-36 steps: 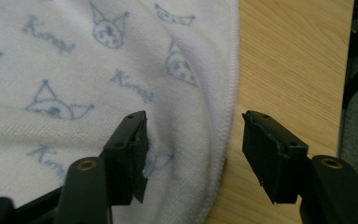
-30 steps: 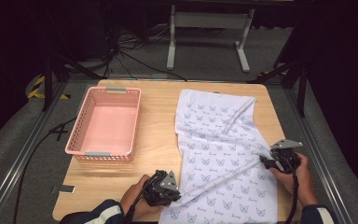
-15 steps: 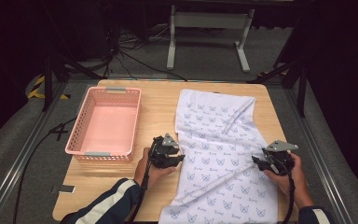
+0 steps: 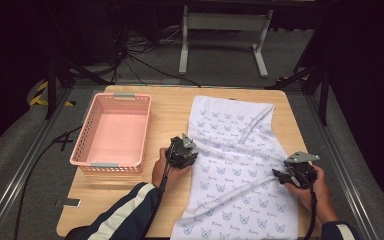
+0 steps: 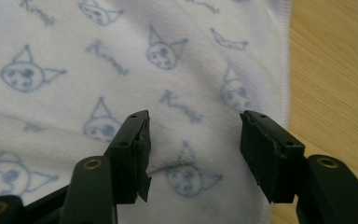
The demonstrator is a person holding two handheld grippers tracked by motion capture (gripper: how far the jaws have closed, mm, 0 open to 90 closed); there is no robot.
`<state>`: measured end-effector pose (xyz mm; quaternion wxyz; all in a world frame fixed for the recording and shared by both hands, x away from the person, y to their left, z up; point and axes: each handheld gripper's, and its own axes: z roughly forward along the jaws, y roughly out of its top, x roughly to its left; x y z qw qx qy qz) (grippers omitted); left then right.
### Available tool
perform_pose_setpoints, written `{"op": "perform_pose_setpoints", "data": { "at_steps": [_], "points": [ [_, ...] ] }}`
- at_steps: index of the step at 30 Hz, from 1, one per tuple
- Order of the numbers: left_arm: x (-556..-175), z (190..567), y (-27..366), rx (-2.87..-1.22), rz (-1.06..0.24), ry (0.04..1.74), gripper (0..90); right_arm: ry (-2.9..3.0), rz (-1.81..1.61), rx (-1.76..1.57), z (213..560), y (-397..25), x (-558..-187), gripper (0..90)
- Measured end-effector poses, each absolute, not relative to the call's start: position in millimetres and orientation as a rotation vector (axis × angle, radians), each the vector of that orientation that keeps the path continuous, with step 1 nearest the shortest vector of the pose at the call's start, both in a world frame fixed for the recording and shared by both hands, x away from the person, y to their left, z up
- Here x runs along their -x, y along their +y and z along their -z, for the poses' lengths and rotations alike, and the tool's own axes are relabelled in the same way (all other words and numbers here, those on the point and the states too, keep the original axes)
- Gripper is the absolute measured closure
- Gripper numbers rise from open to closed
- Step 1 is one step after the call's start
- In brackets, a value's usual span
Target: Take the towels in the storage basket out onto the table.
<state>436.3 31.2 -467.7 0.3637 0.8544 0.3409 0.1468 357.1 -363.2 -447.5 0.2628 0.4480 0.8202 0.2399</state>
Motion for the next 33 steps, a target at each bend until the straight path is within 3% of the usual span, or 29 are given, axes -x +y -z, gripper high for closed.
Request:
{"op": "perform_pose_setpoints", "data": {
  "at_steps": [3, 8, 12, 16, 17, 20, 27, 33],
  "points": [
    [-439, 466, 31, -2.233, -0.466, 0.857, 68.2, 2.203, -0.627, -1.230, 447, -369, -357, 43.5],
    [-444, 463, 32, -2.261, -0.479, 0.871, 69.7, 2.170, -0.647, -1.269, 448, -374, -359, 43.5],
    [-449, 464, 41, -2.212, -0.377, 0.885, 71.9, 2.200, -0.716, -1.251, 450, -369, -360, 46.9],
    [-430, 451, 29, -2.172, -0.324, 0.709, 65.0, 2.244, -0.707, -1.193, 449, -363, -358, 46.8],
    [-423, 449, 23, -2.198, -0.365, 0.676, 65.3, 2.261, -0.722, -1.180, 449, -362, -358, 47.5],
    [-411, 453, 10, -2.251, -0.316, 0.576, 66.0, 2.267, -0.727, -1.175, 449, -358, -358, 48.4],
    [-411, 466, 14, -2.308, -0.252, 0.554, 69.5, 2.289, -0.870, -1.243, 454, -362, -361, 47.1],
    [-399, 464, 31, -2.326, -0.274, 0.604, 73.5, 2.313, -0.900, -1.205, 456, -349, -365, 47.0]
  ]
}}
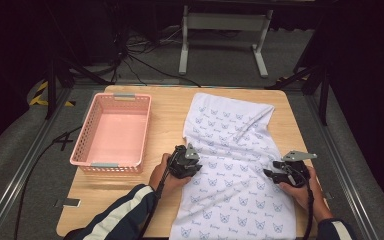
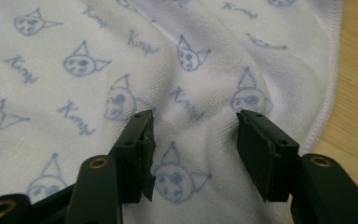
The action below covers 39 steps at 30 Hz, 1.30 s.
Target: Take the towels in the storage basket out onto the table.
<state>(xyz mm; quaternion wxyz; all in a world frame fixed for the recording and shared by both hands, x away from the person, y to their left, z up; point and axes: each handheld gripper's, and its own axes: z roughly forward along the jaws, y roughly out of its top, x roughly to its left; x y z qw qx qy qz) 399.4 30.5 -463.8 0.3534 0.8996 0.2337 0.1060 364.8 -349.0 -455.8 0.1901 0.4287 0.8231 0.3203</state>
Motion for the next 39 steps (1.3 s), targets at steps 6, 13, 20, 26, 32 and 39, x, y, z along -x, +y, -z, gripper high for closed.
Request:
{"op": "perform_pose_setpoints", "data": {
  "at_steps": [6, 13, 20, 26, 32, 39],
  "points": [
    [-366, 461, 58, -2.378, -0.292, 0.597, 74.5, 2.387, -0.880, -1.142, 454, -325, -346, 47.4],
    [-334, 460, 85, -2.407, -0.261, 0.584, 75.1, 2.474, -0.871, -1.056, 453, -309, -324, 45.9],
    [-327, 457, 85, -2.354, -0.219, 0.601, 60.9, 2.447, -0.842, -1.009, 448, -308, -313, 43.2],
    [-350, 456, 77, -2.219, -0.241, 0.665, 48.0, 2.315, -0.901, -1.094, 443, -317, -346, 40.7],
    [-368, 469, 59, -2.263, -0.197, 0.651, 40.5, 2.340, -0.945, -1.154, 459, -316, -391, 37.1],
    [-386, 472, 56, -2.237, -0.284, 0.687, 46.0, 2.359, -0.933, -1.142, 458, -306, -432, 37.2]
  ]
}}
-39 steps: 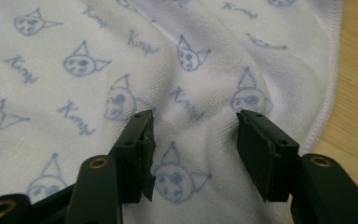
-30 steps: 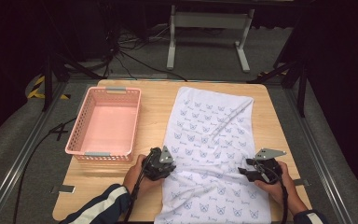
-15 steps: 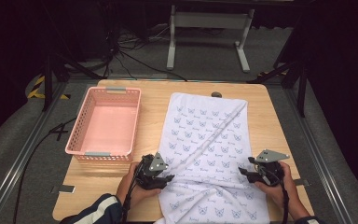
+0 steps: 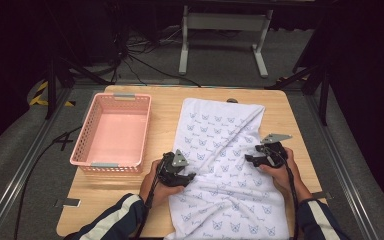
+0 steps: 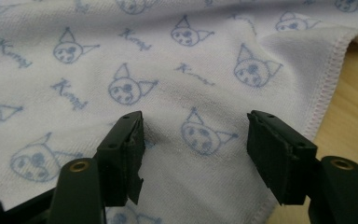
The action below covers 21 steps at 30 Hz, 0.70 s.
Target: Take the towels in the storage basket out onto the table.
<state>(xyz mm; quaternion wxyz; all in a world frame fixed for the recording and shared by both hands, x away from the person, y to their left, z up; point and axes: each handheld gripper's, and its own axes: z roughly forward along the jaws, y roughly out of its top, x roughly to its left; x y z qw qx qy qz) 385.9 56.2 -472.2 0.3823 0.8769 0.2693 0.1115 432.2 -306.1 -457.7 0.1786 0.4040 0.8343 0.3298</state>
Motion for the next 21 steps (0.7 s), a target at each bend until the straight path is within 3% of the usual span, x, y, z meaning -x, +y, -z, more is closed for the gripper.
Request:
{"op": "perform_pose_setpoints", "data": {
  "at_steps": [13, 15, 17, 21],
  "points": [
    [-437, 465, 50, -2.261, -0.379, 0.812, 46.0, 2.259, -0.906, -1.235, 458, -284, -499, 35.7],
    [-436, 464, 48, -2.266, -0.408, 0.805, 47.8, 2.248, -0.902, -1.246, 459, -284, -501, 35.7],
    [-424, 458, 49, -2.275, -0.355, 0.726, 46.5, 2.250, -0.833, -1.296, 454, -286, -498, 36.2],
    [-388, 445, 54, -2.294, -0.304, 0.573, 44.3, 2.301, -0.827, -1.199, 442, -297, -464, 39.4]
  ]
}}
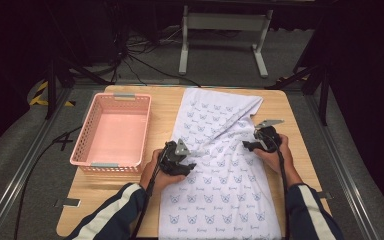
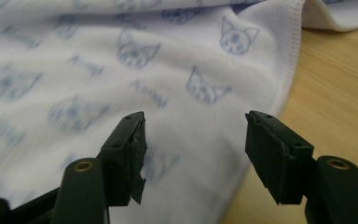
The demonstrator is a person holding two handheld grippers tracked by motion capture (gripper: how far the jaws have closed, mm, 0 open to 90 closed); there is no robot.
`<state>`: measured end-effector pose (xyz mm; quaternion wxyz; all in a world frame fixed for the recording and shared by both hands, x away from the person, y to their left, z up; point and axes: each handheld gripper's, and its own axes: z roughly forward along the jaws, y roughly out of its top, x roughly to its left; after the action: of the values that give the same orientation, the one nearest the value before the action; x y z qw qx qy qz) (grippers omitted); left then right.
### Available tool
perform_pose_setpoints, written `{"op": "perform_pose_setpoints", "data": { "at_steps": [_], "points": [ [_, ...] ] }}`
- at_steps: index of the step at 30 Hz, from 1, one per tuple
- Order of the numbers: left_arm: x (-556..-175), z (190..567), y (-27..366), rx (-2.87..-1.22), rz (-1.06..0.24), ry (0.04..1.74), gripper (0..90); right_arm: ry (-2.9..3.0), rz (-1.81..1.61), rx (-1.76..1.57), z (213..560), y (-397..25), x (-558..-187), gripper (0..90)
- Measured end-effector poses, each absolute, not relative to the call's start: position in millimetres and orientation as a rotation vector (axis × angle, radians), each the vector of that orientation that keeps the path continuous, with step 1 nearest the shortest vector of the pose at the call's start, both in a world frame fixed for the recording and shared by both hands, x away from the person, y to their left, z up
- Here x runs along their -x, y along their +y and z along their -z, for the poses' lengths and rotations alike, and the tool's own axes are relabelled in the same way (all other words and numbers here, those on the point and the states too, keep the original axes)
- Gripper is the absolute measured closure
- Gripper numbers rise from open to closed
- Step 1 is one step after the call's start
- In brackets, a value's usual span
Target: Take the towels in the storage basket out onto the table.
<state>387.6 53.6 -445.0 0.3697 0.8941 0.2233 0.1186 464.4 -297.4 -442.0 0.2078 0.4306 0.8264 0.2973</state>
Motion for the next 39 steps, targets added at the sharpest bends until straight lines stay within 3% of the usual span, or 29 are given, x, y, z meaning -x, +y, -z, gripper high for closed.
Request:
{"op": "perform_pose_setpoints", "data": {
  "at_steps": [6, 7, 15, 25, 30, 33, 39],
  "points": [
    [-336, 446, 66, -2.375, -0.263, 0.414, 42.8, 2.372, -0.897, -1.106, 435, -316, -402, 41.5],
    [-328, 453, 71, -2.420, -0.249, 0.415, 42.2, 2.403, -0.855, -1.048, 439, -316, -375, 41.7],
    [-322, 464, 90, -2.404, -0.187, 0.484, 42.5, 2.492, -0.807, -1.032, 449, -322, -333, 45.8],
    [-285, 462, 83, -2.449, -0.103, 0.354, 41.3, 2.598, -0.746, -1.048, 444, -335, -276, 48.2],
    [-288, 455, 79, -2.412, -0.086, 0.336, 35.7, 2.596, -0.732, -1.003, 435, -339, -275, 49.5],
    [-310, 441, 75, -2.322, -0.118, 0.378, 32.1, 2.504, -0.825, -1.007, 429, -342, -284, 48.7],
    [-374, 437, 55, -2.205, -0.180, 0.497, 28.8, 2.300, -0.928, -1.072, 422, -345, -352, 48.1]
  ]
}}
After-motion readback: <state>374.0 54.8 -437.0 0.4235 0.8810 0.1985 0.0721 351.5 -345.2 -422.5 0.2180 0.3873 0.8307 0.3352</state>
